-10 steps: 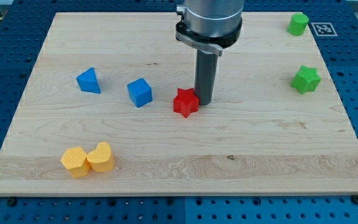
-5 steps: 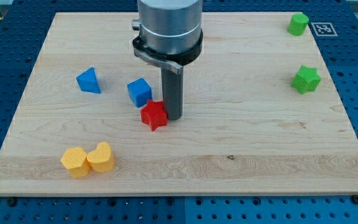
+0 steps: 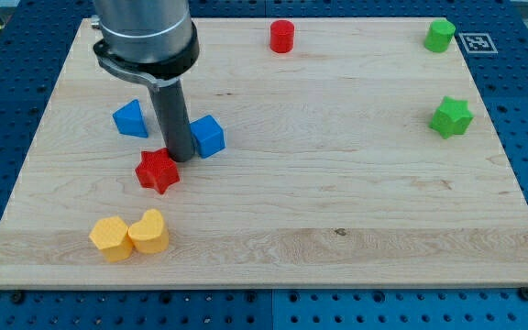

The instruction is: Move the red star closer to the yellow hexagon

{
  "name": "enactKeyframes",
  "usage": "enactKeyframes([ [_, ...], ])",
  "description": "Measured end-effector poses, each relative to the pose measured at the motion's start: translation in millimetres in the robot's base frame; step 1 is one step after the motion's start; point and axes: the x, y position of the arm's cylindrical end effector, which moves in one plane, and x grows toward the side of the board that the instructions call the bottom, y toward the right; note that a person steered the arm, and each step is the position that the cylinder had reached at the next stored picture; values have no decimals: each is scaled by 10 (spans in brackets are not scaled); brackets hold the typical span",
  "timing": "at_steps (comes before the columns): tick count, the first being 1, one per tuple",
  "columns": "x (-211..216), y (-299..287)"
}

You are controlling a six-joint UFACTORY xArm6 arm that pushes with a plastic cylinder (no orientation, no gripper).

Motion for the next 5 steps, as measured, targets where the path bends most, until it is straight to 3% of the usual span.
enactKeyframes([
  [5,452,-338],
])
